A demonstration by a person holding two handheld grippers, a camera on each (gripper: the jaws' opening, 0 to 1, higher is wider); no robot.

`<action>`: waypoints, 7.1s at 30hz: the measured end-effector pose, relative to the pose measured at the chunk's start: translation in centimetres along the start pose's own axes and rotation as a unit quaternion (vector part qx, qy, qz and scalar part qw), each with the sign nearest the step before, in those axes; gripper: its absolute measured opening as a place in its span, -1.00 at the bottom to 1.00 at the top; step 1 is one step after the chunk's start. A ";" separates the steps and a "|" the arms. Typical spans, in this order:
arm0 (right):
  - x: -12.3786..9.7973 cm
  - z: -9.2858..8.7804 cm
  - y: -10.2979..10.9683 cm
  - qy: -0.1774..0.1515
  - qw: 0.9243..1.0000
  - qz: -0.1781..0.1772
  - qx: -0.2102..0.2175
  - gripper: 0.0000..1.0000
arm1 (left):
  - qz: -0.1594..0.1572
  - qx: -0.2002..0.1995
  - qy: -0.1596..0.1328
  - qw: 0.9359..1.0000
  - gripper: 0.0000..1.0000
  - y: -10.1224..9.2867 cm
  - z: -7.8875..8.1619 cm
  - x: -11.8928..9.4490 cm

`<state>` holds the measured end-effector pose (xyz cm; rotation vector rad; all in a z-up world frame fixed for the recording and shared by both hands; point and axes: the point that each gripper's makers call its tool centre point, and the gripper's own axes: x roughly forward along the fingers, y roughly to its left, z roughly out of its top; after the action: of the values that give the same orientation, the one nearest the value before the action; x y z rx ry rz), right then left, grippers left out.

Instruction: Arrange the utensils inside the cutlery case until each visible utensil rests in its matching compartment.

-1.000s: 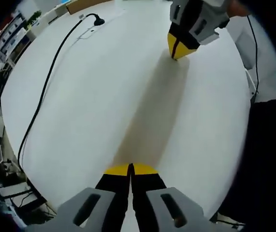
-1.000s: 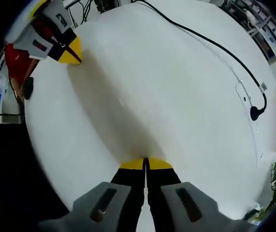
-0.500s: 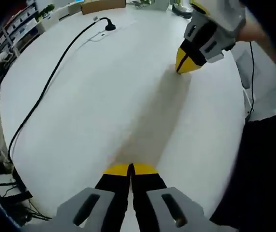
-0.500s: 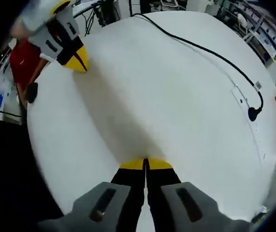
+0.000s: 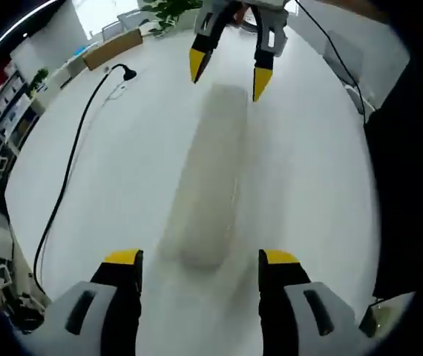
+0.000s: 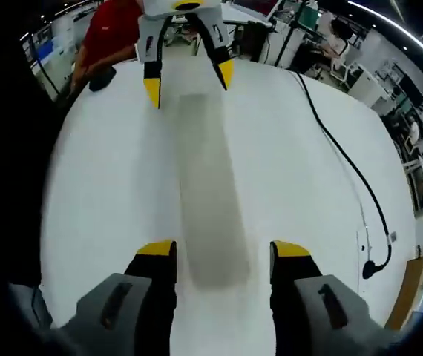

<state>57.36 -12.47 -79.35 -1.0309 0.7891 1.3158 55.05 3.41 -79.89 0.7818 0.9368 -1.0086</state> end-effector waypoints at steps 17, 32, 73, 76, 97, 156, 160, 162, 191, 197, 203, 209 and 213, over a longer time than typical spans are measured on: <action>1.0 -1.0 0.1 0.017 0.999 0.022 0.023 -0.24 | -0.005 0.059 -0.029 0.998 -0.09 0.0 1.3 1.2; 1.6 -0.9 0.1 0.038 0.998 0.050 0.029 -0.24 | -0.021 0.066 0.011 0.998 -0.10 -0.5 0.2 2.0; -3.4 -2.5 -1.1 -0.012 0.986 -0.013 0.167 -1.00 | -0.029 -0.028 -0.009 0.999 -0.72 -2.0 0.1 -3.3; -2.8 -2.0 -0.7 -0.004 0.987 -0.003 0.159 -1.00 | -0.040 -0.033 0.011 0.999 -0.78 -2.3 0.4 -2.6; -0.6 -1.8 0.1 0.083 0.991 0.014 0.107 -1.00 | -0.040 -0.027 0.111 0.993 -1.00 -1.2 0.7 -0.5; -0.5 -2.2 0.2 0.101 0.987 0.024 0.125 -1.00 | -0.073 -0.148 0.072 0.984 -1.00 -0.3 2.4 -0.1; -0.5 -2.1 0.2 0.098 0.987 0.023 0.123 -1.00 | -0.065 -0.105 0.097 0.988 -1.00 -0.4 2.4 0.5; -0.6 -2.1 0.2 0.099 0.988 0.020 0.119 -1.00 | -0.060 -0.099 0.112 0.987 -1.00 -0.5 2.4 0.5; -0.7 -2.1 0.1 0.081 0.986 0.024 0.147 -1.00 | -0.066 -0.019 0.131 0.989 -1.00 -2.0 3.2 0.8; -0.6 -2.1 0.1 0.077 0.985 0.029 0.151 -1.00 | -0.058 -0.022 0.151 0.987 -1.00 -2.1 3.2 0.8; -0.6 -2.1 0.1 0.075 0.986 0.026 0.145 -1.00 | -0.049 -0.055 0.089 0.993 -1.00 -1.1 6.5 0.8; -0.6 -2.1 0.1 0.047 0.987 0.032 0.153 -1.00 | -0.052 -0.033 0.109 0.992 -1.00 -1.2 6.7 2.2; -0.4 -2.0 -0.1 0.048 0.983 0.043 0.169 -1.00 | -0.048 -0.007 0.121 0.991 -1.00 -1.3 6.5 2.4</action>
<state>57.63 -14.48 -79.68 -0.7998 1.0997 1.1590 56.11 -3.50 -79.61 0.8676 1.1983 -1.0044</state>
